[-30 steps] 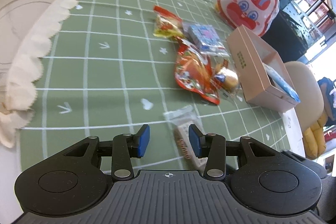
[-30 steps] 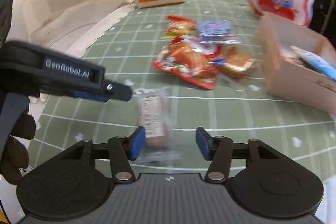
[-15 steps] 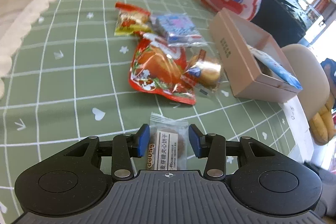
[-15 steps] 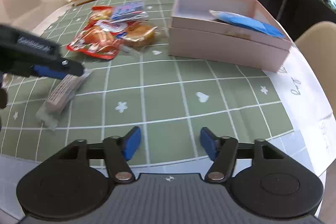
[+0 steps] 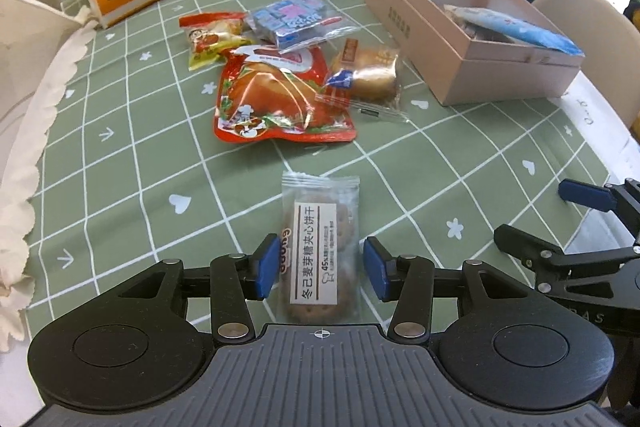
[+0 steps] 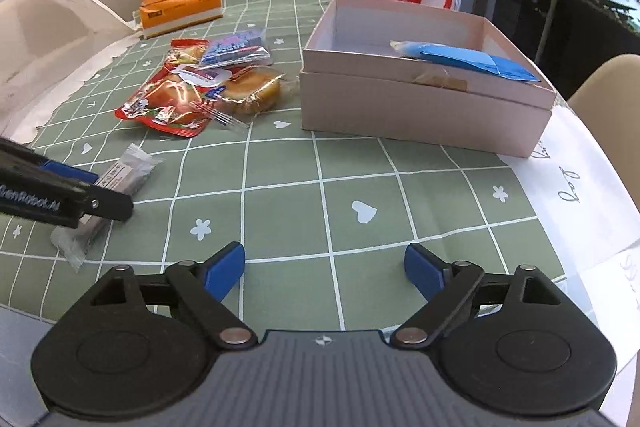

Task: Organize snacks
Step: 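Grasp the red chicken-leg bag with the right tool while the left tool holds the cookie pack, then carry both snacks to the pink box and open the left tool over it, then lower the red chicken-leg bag into the pink box and open the right tool, then move both tools back from the pink box toward the snack pile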

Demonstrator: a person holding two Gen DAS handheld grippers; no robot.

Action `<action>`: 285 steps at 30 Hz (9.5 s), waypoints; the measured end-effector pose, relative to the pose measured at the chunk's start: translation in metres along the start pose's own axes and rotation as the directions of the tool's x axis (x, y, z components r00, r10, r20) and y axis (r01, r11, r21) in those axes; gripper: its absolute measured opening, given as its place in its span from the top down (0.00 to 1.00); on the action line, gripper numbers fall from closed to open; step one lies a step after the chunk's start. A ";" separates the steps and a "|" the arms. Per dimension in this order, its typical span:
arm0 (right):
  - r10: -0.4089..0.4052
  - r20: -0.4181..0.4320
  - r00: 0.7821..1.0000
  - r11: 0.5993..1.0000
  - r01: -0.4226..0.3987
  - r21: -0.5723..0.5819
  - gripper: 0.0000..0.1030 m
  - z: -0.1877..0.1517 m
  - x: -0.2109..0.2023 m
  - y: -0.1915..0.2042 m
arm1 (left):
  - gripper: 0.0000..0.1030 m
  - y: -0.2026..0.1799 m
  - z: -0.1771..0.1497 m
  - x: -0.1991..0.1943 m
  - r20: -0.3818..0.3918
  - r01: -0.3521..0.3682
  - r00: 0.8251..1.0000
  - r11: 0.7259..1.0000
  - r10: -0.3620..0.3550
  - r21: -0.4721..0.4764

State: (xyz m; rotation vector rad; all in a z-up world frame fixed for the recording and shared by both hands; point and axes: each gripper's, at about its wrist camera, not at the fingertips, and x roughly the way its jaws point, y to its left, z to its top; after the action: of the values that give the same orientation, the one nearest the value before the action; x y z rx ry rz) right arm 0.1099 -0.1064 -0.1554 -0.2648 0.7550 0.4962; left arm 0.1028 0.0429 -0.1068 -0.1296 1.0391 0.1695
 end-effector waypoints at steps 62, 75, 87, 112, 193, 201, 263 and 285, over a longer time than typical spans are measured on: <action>0.153 -0.180 0.972 0.984 -0.167 -0.064 0.64 0.050 0.019 0.166 | 0.61 0.148 -0.072 -0.047 0.112 0.230 0.972 0.939 -0.207 -0.257; -0.002 0.002 1.000 0.956 0.002 -0.293 0.32 0.084 0.059 0.173 | 0.61 0.146 -0.071 -0.048 0.103 0.209 0.976 0.949 -0.190 -0.237; 0.061 -0.098 0.993 0.990 -0.073 -0.123 0.18 0.114 0.105 0.149 | 0.61 0.153 -0.071 -0.048 0.102 0.212 0.976 0.940 -0.191 -0.267; 0.167 -0.152 0.974 0.986 -0.169 -0.005 0.44 0.052 0.005 0.151 | 0.61 0.147 -0.058 -0.040 0.090 0.188 0.981 0.951 -0.171 -0.244; 0.006 -0.070 0.997 1.000 -0.006 0.003 0.37 0.028 -0.029 0.116 | 0.62 0.086 -0.045 -0.058 0.062 0.220 0.974 0.972 -0.216 -0.076; -0.116 0.081 0.990 0.991 0.110 0.077 0.38 0.062 -0.106 0.011 | 0.62 -0.004 0.014 -0.079 0.103 0.304 0.944 0.949 -0.312 0.089; 0.081 -0.272 0.959 0.996 -0.085 -0.005 0.29 0.193 0.050 -0.090 | 0.59 0.022 0.095 0.037 0.119 0.251 0.967 0.925 -0.226 -0.284; -0.072 -0.013 0.997 0.996 0.073 0.050 0.42 0.138 0.005 -0.056 | 0.59 0.099 0.173 0.071 0.238 0.183 0.966 0.922 -0.104 -0.342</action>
State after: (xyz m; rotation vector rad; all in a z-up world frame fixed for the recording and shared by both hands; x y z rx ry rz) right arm 0.2234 -0.0975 -0.0585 -0.2476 0.7655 0.4067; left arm 0.2643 0.1782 -0.0846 -0.5119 0.7687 0.2344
